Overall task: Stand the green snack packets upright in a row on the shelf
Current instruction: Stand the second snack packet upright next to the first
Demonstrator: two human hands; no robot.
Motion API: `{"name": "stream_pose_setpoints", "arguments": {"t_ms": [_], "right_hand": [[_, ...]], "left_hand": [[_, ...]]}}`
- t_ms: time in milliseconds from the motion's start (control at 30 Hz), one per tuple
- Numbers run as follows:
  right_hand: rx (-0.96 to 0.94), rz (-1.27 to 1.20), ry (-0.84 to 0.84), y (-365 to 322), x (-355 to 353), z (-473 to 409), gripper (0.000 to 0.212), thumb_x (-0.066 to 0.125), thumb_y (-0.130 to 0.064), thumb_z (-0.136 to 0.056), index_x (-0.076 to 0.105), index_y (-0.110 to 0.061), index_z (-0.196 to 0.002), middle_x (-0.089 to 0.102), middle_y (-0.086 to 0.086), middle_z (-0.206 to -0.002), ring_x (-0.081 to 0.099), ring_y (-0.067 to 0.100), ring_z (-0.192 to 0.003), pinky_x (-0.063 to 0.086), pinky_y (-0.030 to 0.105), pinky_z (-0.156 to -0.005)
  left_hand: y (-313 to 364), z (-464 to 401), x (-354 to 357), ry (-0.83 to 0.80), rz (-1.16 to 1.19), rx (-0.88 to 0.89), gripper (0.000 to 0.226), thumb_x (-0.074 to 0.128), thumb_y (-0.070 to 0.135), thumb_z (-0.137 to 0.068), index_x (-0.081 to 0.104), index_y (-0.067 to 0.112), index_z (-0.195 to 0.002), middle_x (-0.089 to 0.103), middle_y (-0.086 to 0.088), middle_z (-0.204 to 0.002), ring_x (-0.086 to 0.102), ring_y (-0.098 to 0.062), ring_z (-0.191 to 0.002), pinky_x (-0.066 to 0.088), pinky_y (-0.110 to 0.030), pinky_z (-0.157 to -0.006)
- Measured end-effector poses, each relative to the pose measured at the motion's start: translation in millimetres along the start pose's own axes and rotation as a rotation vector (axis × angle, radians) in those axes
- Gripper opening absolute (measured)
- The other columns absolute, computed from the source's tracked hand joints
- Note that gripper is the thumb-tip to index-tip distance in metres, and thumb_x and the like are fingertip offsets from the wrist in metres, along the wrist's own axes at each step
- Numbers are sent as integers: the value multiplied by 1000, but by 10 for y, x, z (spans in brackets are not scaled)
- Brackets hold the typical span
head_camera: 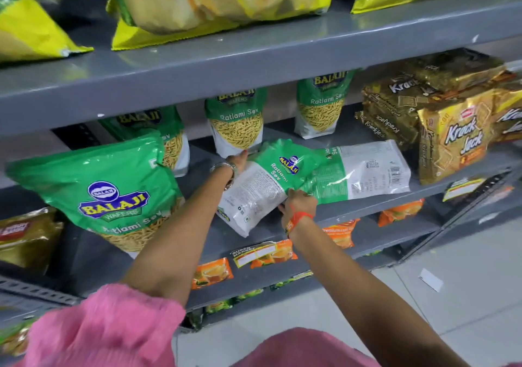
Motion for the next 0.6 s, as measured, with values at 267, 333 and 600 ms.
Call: {"name": "stream_pose_setpoints", "arguments": {"t_ms": [267, 333, 600], "right_hand": [[-223, -237, 325, -61, -111, 290, 14, 58, -15, -86, 63, -3, -80, 59, 11, -85, 53, 21, -81, 40, 29, -75], [-320, -242, 302, -172, -81, 384, 20, 57, -14, -87, 63, 3, -98, 59, 9, -90, 53, 18, -84, 41, 21, -71], [-670, -190, 22, -780, 296, 248, 7, 57, -3, -85, 59, -6, -91, 57, 0, -76, 53, 3, -71, 46, 5, -63]], "left_hand": [[-161, 15, -126, 99, 344, 35, 42, 41, 25, -95, 46, -3, -126, 50, -12, -128, 45, -18, -103, 46, -24, -69], [-230, -3, -211, 106, 422, 52, 26, 43, 18, -94, 54, 0, -110, 50, -8, -105, 42, -16, -93, 32, -18, -57], [-523, 111, -408, 244, 1004, 64, 30, 44, 17, -94, 47, 22, -64, 55, 3, -65, 45, -12, -64, 43, -31, -78]]}}
Point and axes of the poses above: each hand's wrist, its own z-axis away from the middle knuckle, its own x-axis out of the palm, y = z × x, the point moved 4 cm from there along -z, towards the middle knuckle
